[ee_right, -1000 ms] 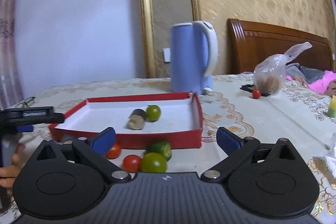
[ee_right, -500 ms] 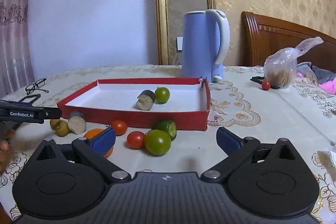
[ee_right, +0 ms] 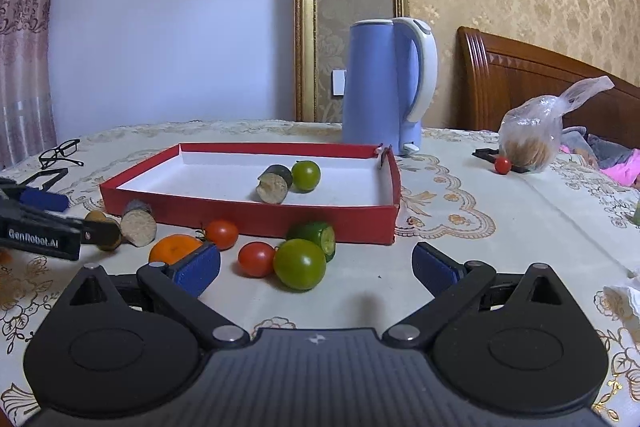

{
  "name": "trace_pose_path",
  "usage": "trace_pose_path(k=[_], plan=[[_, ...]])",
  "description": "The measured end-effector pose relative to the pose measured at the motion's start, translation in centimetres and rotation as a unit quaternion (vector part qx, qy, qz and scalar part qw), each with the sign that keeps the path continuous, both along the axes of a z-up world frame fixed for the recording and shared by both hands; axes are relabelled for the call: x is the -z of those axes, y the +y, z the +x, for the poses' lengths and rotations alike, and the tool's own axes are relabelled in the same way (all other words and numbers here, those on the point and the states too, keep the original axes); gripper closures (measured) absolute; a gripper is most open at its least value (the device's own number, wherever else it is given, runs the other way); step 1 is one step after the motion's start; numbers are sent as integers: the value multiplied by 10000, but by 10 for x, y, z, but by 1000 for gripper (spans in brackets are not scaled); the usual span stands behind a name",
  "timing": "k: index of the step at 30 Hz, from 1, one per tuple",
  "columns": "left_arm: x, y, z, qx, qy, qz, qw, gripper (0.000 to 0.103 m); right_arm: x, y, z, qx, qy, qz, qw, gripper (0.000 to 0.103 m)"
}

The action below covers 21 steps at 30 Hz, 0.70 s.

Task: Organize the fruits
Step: 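Move the left gripper back toward the brown fruits in front of the box, then grasp the small brown round fruit with the left gripper and lift it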

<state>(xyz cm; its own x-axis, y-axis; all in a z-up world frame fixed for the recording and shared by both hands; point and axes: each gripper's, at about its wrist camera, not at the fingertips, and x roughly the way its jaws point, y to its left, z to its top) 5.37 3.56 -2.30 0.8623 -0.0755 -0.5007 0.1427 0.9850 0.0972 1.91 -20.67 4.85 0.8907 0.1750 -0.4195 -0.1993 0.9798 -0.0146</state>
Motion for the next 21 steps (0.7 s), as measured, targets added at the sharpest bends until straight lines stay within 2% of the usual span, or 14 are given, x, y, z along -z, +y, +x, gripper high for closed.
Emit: trace_pose_path(k=[2,4,9,11,12,18,21], plan=[[1,0,2,30,58,-52,10000,37,0,0,1,13,2,7,10000,0],[1,2,5,75,147,-128,9998,44,1,-1,1,13,6,21,10000,0],[2,0,6,97,136,-90,9998,52,1,-2,1,8,19,71,10000,0],[3,0,6,200,188,-145,9995,71,2,-2,2,7,23,77,10000,0],[3,0,7,250,257,-217,9991,74,2,-2,2,6,23,73,10000,0],[5,5,10,277,331,-366,9984,77,3,-2,1,-13,16,66,10000,0],[5,2,9,268,291,-262,9989,77,3,-2,1,-6,15,78,10000,0]])
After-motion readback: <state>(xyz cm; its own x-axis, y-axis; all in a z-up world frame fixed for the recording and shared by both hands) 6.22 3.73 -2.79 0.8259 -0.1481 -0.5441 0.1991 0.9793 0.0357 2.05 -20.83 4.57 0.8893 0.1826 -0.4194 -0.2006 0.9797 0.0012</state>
